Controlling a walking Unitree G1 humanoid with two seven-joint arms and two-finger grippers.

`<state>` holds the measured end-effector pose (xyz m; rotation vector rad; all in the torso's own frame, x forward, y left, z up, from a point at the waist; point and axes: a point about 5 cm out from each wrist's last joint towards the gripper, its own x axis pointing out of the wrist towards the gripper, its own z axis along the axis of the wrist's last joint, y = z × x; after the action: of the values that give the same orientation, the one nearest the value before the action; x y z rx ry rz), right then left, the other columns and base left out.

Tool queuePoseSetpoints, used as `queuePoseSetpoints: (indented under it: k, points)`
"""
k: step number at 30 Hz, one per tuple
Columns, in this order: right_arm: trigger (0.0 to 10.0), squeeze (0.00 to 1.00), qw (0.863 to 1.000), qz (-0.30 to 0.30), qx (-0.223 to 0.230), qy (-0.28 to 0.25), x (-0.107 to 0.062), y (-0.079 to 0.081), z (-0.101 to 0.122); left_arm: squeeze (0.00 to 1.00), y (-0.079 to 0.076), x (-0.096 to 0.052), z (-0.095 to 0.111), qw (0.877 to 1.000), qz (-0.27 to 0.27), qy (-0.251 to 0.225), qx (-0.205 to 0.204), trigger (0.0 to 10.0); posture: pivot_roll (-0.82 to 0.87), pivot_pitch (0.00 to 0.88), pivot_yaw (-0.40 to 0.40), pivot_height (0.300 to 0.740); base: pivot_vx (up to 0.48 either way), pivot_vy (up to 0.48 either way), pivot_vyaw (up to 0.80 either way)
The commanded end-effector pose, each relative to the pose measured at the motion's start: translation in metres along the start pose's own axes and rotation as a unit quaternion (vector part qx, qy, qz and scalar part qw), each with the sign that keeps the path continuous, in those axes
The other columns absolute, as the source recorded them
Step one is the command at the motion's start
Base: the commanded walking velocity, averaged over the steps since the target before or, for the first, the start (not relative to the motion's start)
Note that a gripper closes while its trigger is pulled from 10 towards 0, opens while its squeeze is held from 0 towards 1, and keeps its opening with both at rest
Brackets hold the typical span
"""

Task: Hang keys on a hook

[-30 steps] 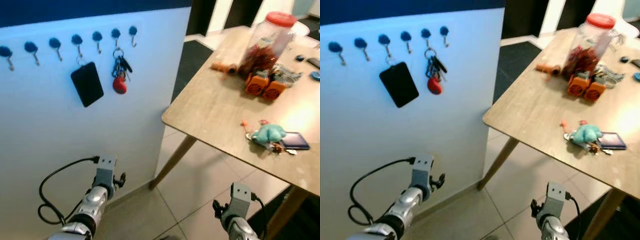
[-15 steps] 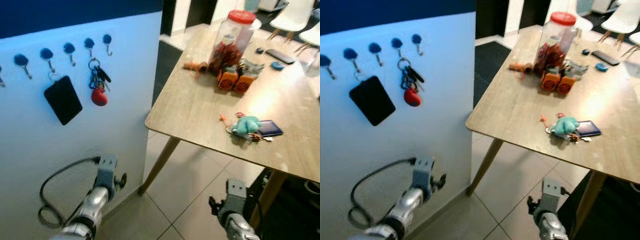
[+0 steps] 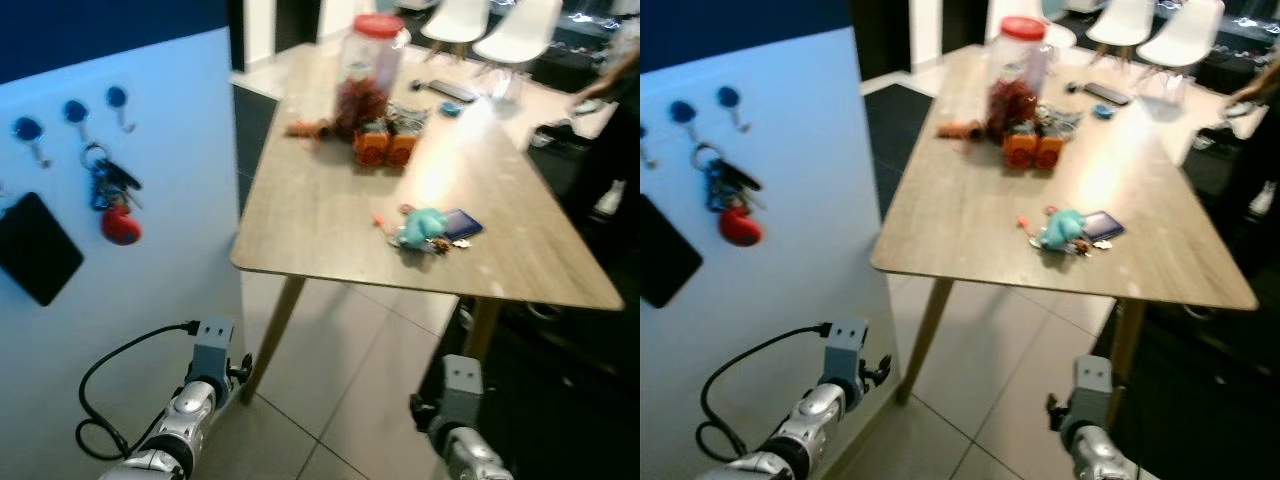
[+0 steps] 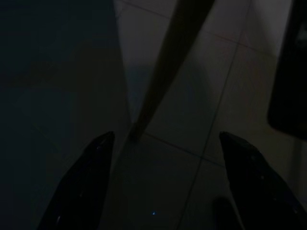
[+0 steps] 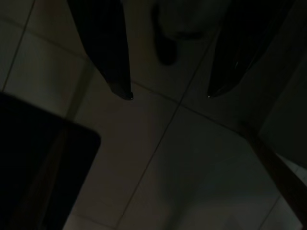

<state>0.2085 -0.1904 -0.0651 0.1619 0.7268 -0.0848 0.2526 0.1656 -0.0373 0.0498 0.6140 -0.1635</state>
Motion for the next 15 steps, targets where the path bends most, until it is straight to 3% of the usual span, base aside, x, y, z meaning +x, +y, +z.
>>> queuePoseSetpoints:
  k: [1, 8, 15]
  points:
    - [10.0, 0.0, 1.0, -0.008, -0.002, 0.003, -0.0016, -0.007, -0.0015, 0.0, 0.0002, 0.0007, 0.0017, 1.0, -0.001, 0.0, 0.004, 10.0, 0.02, 0.016, -0.024, 0.74, 0.0, 0.0, -0.8]
    - [10.0, 0.0, 1.0, -0.003, -0.016, 0.004, -0.0013, -0.0059, -0.0011, 0.0, 0.0027, 0.0004, 0.0033, 1.0, 0.008, -0.009, -0.012, 10.0, 0.03, 0.031, -0.023, 0.74, 0.0, 0.0, -0.08]
    - [10.0, 0.0, 1.0, -0.005, -0.015, 0.003, -0.0008, -0.0054, -0.0001, 0.0, 0.0003, 0.0018, 0.0067, 1.0, 0.0, -0.014, -0.008, 10.0, 0.03, 0.039, -0.016, 0.74, 0.0, -0.446, 0.0]
